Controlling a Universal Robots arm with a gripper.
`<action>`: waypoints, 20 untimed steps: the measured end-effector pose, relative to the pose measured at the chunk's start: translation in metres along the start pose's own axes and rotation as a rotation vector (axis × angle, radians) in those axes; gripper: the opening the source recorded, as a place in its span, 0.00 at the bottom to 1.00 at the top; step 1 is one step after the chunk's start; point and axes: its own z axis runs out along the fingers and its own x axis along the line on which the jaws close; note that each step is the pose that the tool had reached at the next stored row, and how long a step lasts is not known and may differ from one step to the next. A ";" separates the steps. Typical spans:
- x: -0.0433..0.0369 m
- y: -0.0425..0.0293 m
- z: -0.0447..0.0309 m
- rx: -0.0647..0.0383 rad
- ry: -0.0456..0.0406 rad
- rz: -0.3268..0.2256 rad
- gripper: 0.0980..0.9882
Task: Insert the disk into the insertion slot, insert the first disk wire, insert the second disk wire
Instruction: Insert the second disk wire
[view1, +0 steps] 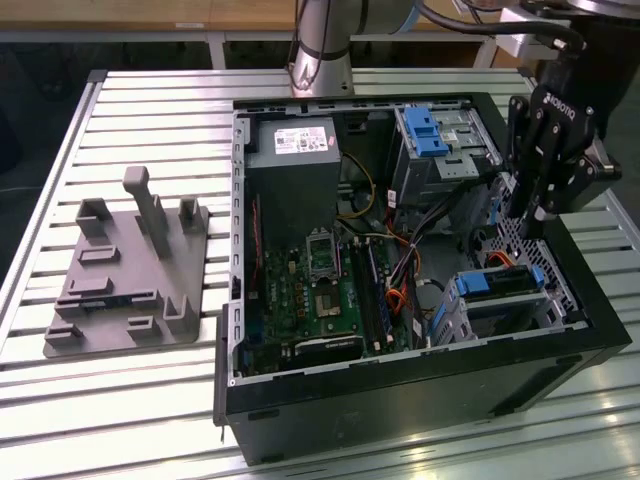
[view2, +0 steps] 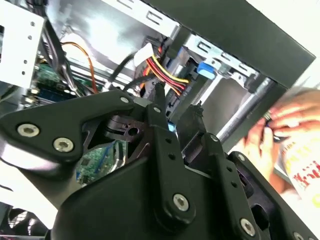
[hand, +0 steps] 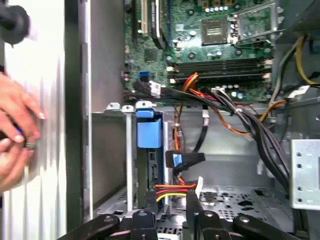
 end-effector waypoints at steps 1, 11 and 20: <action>-0.0011 0.0006 -0.0004 0.000 0.0189 0.000 0.31; -0.0173 0.0100 -0.0038 0.005 0.1348 0.003 0.31; -0.0284 0.0266 -0.0060 0.029 0.1479 0.010 0.31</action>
